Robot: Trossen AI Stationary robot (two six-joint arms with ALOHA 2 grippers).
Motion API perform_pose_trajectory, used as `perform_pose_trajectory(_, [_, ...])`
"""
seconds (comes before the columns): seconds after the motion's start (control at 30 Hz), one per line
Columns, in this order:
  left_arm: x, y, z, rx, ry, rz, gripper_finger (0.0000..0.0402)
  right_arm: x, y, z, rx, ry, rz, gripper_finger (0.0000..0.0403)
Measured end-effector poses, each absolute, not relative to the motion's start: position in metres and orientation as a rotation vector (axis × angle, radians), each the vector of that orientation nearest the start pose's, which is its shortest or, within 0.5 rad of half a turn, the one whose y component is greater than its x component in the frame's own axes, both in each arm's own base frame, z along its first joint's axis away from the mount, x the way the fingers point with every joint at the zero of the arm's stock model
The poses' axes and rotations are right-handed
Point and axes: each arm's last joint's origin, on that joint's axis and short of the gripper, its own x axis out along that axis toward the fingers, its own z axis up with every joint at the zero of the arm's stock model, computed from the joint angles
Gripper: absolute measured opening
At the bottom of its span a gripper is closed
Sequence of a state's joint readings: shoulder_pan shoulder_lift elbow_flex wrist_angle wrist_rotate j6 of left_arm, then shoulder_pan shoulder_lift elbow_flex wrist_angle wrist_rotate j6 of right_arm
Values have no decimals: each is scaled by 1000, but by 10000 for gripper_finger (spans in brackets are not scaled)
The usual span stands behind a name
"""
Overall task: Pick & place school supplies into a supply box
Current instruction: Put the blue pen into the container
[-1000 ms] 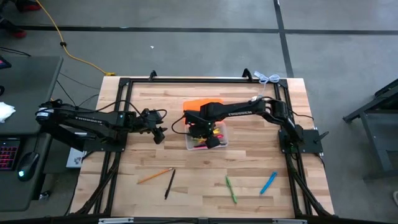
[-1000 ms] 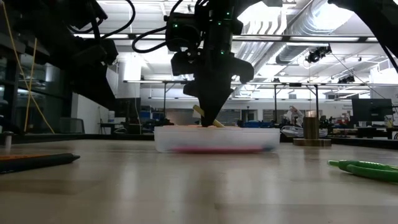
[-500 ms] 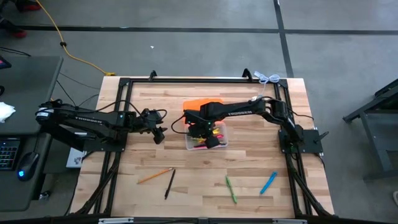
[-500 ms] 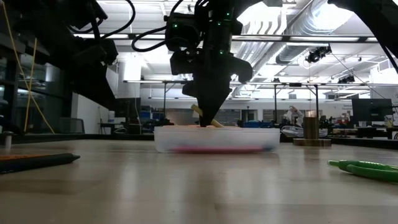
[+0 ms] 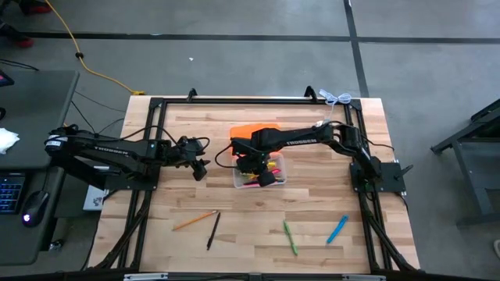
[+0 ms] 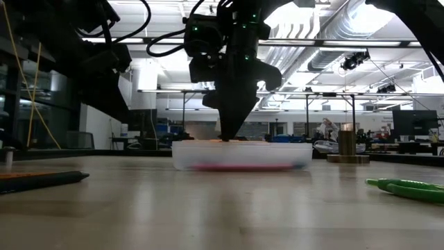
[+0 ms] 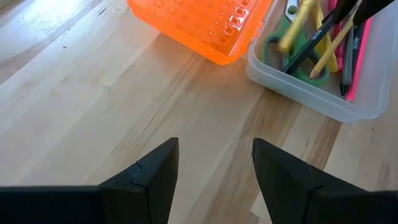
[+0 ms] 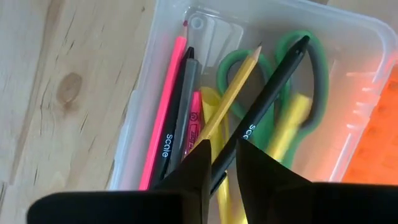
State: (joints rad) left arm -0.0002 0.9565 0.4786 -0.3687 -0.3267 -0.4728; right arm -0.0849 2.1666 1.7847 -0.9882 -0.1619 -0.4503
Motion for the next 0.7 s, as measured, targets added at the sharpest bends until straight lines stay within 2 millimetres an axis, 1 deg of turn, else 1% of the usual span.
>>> perform_pose_trajectory(0.23, [176, 9, 189, -303, 746, 496, 232, 435, -34, 192, -243, 1338, 326, 57])
perform_pose_trajectory(0.33, [176, 9, 189, -303, 746, 496, 232, 433, -34, 195, -236, 1362, 331, 57])
perform_pose_trajectory(0.43, [176, 9, 189, -306, 748, 490, 232, 433, -34, 203, -231, 1378, 330, 58])
perform_pose_trajectory(0.57, [176, 8, 188, -319, 755, 466, 232, 431, -35, 218, -198, 1411, 292, 58])
perform_pose_trajectory(0.7, [176, 8, 188, -332, 762, 444, 232, 424, -37, 231, -148, 1490, 263, 58])
